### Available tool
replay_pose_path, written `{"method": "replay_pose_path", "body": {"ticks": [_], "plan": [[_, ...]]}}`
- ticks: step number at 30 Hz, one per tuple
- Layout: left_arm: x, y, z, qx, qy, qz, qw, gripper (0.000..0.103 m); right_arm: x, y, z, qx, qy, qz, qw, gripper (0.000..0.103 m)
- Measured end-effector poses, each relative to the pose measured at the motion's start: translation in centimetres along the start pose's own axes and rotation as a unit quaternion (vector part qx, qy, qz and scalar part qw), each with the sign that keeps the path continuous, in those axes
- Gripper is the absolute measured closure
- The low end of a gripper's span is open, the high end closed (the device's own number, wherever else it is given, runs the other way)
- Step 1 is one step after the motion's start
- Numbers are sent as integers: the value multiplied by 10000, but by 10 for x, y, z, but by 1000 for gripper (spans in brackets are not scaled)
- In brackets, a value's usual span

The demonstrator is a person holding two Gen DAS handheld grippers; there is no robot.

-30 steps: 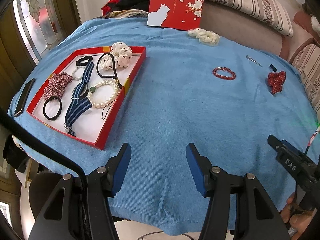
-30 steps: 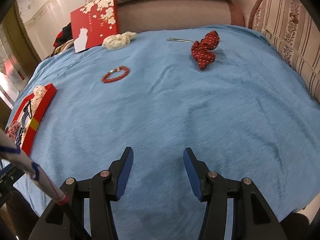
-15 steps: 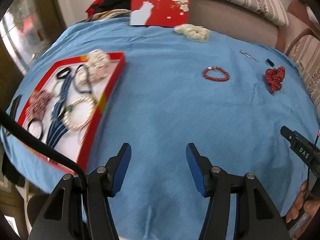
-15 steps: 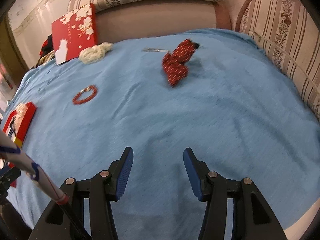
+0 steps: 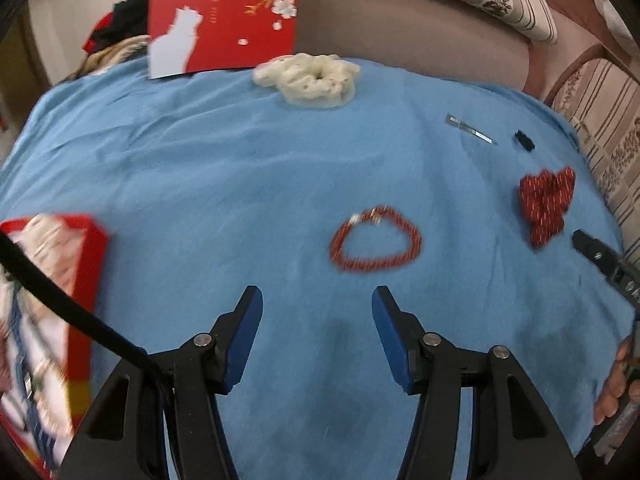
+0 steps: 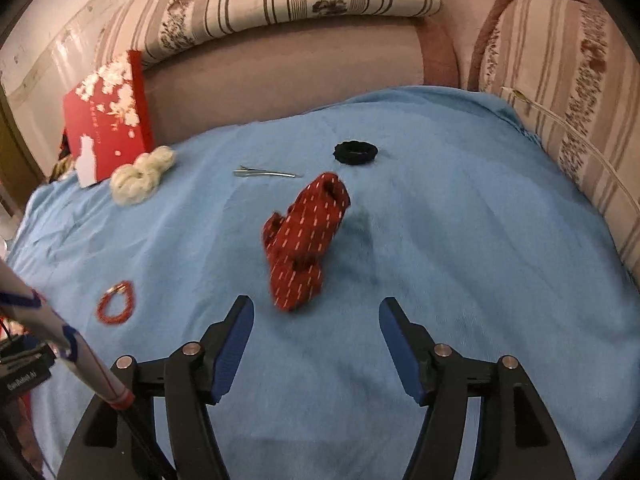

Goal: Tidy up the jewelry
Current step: 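Grasp the red bead bracelet with left tool while right tool grasps the red polka-dot scrunchie, then carry the bracelet and scrunchie into the tray and open both tools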

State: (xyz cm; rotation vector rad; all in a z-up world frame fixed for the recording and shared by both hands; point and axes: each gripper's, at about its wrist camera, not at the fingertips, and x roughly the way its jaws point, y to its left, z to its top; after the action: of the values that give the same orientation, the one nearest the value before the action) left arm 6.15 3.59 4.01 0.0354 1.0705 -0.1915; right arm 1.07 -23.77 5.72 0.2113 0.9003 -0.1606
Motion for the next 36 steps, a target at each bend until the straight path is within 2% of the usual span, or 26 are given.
{"method": "replay_pose_path", "body": {"ticks": [4,9,11,12,13,14,16,17,22,29,33,36], "plan": [[26,-11,22,111,70,-158,9998,47,30,0,13,27,177,-10,9998,33],[47,-18,33,150,255,-361,9989,47,47,2,21,0,267,-31,9996,33],[49,-20,35,142,214,-356,9990,47,52,5,21,-50,290,-44,9996,33],[49,-23,36,168,204,-358,9990,53,53,6,21,-76,300,-56,9995,35],[49,-25,36,188,208,-356,9990,79,54,7,20,-107,298,-66,9995,46],[51,-27,35,222,258,-314,9989,96,55,9,19,-130,331,-61,9993,66],[50,-28,35,190,315,-441,9983,96,57,10,18,-130,419,-16,9990,87],[48,-27,35,141,334,-531,9979,96,56,12,17,-132,409,10,9991,89],[5,-14,28,-149,79,-806,9966,96,29,25,17,-280,271,218,9990,93],[-93,41,-1,-383,-542,-869,9940,96,-29,58,10,-520,18,659,9965,93],[-139,89,-18,-536,-762,-640,9936,96,-60,93,1,-791,-36,985,9920,93],[-164,134,-29,-770,-878,-306,9927,96,-76,125,-10,-1024,-1,1271,9866,93]]}}
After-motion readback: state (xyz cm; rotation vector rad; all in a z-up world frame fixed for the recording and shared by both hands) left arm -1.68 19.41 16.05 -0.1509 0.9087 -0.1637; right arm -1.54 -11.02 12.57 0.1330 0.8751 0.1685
